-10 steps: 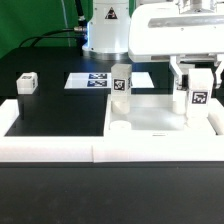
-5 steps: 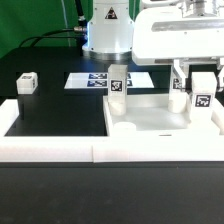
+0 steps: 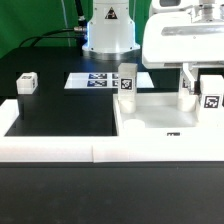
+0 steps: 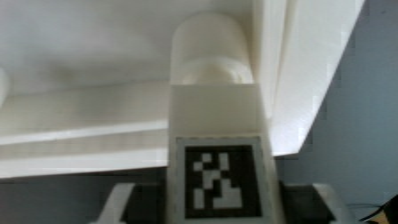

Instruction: Assemble square table

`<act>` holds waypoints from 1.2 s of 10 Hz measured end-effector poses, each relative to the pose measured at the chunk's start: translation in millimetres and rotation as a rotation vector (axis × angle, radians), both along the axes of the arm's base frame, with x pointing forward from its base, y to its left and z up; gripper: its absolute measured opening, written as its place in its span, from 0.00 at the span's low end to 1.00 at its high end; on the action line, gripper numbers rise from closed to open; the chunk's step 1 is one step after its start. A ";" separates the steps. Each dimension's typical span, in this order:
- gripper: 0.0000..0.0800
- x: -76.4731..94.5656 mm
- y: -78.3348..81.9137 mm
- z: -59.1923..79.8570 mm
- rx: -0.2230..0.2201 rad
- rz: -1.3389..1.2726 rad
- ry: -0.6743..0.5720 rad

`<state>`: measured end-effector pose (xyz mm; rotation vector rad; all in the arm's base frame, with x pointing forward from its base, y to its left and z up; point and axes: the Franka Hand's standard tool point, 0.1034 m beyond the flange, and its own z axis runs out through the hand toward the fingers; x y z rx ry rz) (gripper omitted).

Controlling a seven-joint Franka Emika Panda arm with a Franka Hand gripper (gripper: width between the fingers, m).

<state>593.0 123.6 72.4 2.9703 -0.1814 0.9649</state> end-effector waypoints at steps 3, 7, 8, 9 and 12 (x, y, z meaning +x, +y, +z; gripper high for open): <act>0.46 -5.8 -1.4 -2.2 0.009 -0.053 0.026; 0.81 -5.9 -1.3 -2.4 0.010 -0.053 0.028; 0.81 -5.9 -1.3 -2.5 0.010 -0.053 0.028; 0.81 -5.9 -1.3 -2.4 0.010 -0.053 0.028; 0.81 -3.0 5.3 5.8 0.070 -0.054 0.120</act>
Offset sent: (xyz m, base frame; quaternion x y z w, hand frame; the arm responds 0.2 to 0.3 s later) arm 0.0000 0.0000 0.0000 0.0000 0.0000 0.0000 1.0000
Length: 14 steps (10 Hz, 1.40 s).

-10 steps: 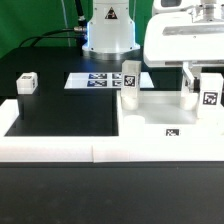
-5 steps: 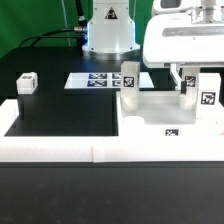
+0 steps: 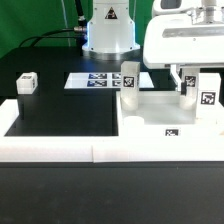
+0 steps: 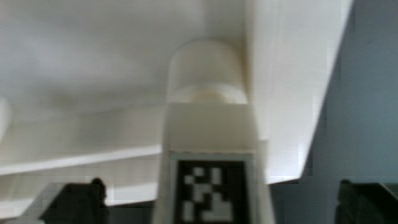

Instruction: Assemble square table

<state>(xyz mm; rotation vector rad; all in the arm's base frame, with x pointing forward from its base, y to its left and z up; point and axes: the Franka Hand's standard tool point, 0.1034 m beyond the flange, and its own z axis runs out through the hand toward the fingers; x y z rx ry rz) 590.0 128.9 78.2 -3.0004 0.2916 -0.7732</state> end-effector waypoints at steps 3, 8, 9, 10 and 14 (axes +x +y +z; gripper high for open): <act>0.81 8.8 6.7 15.4 0.086 -0.016 0.096; 0.81 -6.4 -29.3 -9.4 0.055 0.034 0.463; 0.81 -5.1 -29.9 -8.1 0.048 0.004 0.462; 0.81 -5.0 -30.1 -8.5 0.046 0.005 0.461; 0.46 -4.8 -30.9 -8.5 0.056 -0.032 0.461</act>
Offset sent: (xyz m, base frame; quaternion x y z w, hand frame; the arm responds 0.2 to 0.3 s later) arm 0.0152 0.0048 -0.0031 -0.0045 -0.1689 0.0191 0.9854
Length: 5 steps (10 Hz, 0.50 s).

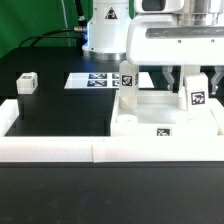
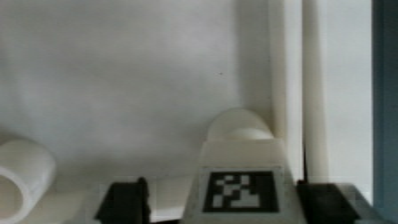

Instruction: Assemble square table

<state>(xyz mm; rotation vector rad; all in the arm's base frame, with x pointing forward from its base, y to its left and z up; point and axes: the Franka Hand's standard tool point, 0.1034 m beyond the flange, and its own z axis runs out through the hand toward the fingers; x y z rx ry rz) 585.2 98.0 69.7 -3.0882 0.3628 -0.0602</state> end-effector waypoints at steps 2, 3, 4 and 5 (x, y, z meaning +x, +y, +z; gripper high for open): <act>0.36 0.0 -0.1 -0.1 0.003 -0.052 0.001; 0.36 -0.1 0.2 -0.1 0.008 -0.163 0.005; 0.36 -0.1 0.3 -0.1 0.012 -0.259 0.007; 0.36 -0.1 0.4 -0.1 0.014 -0.302 0.008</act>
Offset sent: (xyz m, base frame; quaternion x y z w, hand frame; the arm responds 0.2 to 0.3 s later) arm 0.0000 0.0000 0.0000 0.0000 0.0000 0.2571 0.9664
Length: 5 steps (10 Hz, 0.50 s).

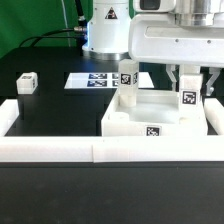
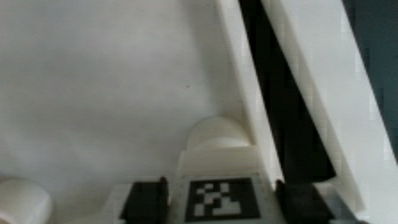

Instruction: Assemble square table

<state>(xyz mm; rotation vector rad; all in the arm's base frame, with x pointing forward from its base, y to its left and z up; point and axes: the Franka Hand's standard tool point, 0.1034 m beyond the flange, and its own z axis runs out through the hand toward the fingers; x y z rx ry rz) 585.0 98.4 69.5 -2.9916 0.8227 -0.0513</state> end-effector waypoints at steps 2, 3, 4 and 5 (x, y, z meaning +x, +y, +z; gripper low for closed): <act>0.36 1.3 1.6 0.1 0.008 -0.179 0.007; 0.36 6.7 5.0 0.5 0.013 -0.259 0.010; 0.36 13.3 7.5 1.1 0.018 -0.354 0.010; 0.36 18.0 9.6 0.9 0.022 -0.440 0.006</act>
Offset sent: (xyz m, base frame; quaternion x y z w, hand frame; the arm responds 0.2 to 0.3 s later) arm 0.0283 0.0188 0.0030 0.0162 -0.0280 0.2468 0.9685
